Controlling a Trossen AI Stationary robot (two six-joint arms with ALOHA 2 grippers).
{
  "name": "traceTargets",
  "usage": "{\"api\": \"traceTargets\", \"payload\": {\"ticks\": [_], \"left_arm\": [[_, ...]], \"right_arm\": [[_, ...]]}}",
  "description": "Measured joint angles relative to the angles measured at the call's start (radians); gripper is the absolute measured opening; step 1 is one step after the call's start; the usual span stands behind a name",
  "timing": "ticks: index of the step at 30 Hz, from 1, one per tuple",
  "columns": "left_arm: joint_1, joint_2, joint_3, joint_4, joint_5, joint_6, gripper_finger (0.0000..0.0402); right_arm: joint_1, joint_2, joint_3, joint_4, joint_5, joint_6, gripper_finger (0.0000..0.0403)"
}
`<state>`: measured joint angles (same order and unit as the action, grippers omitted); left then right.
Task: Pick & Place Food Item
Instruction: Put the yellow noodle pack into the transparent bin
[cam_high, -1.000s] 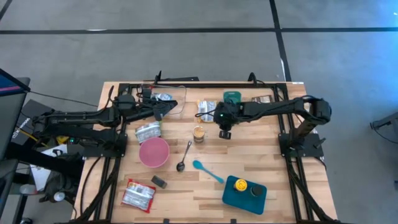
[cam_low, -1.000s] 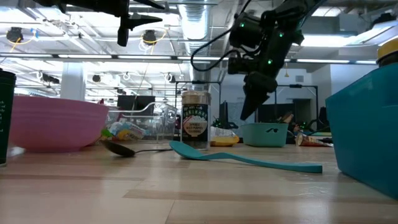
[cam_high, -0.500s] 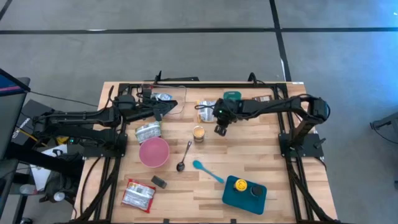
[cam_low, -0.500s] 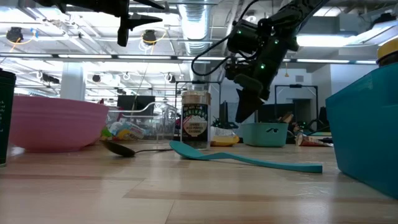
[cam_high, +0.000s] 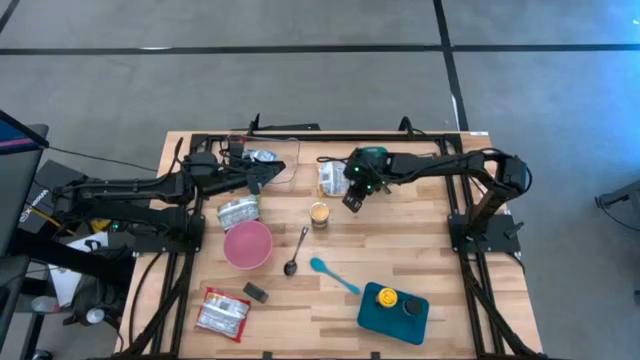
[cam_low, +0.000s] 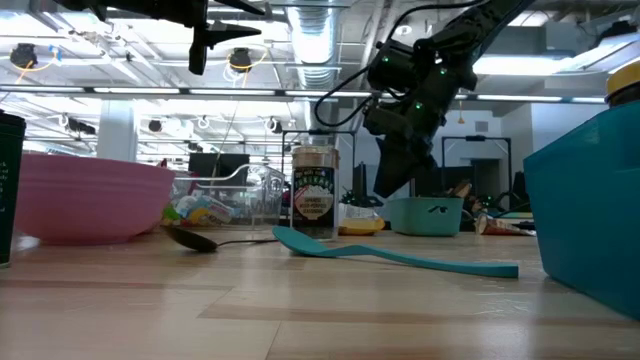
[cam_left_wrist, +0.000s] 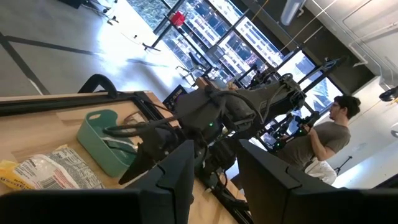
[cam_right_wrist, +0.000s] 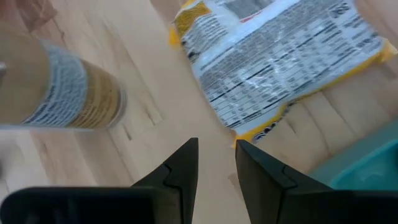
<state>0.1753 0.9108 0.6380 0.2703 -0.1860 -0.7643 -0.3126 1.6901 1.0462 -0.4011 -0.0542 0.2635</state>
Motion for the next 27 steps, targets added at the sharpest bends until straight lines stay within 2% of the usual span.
{"api": "traceTargets", "payload": {"ticks": [7,12,22,27], "left_arm": [[0.000,0.000,0.000,0.000,0.000,0.000,0.0117],[0.000,0.000,0.000,0.000,0.000,0.000,0.0117],[0.000,0.000,0.000,0.000,0.000,0.000,0.0117],[0.000,0.000,0.000,0.000,0.000,0.000,0.0117]], "right_arm": [[0.032,0.000,0.000,-0.007,0.012,0.093,0.0102],[0.044,0.000,0.000,-0.006,0.126,0.120,0.0102],[0.036,0.000,0.000,0.054,0.129,0.132,0.0102],[0.026,0.000,0.000,0.059,0.082,0.129,0.0106]]}}
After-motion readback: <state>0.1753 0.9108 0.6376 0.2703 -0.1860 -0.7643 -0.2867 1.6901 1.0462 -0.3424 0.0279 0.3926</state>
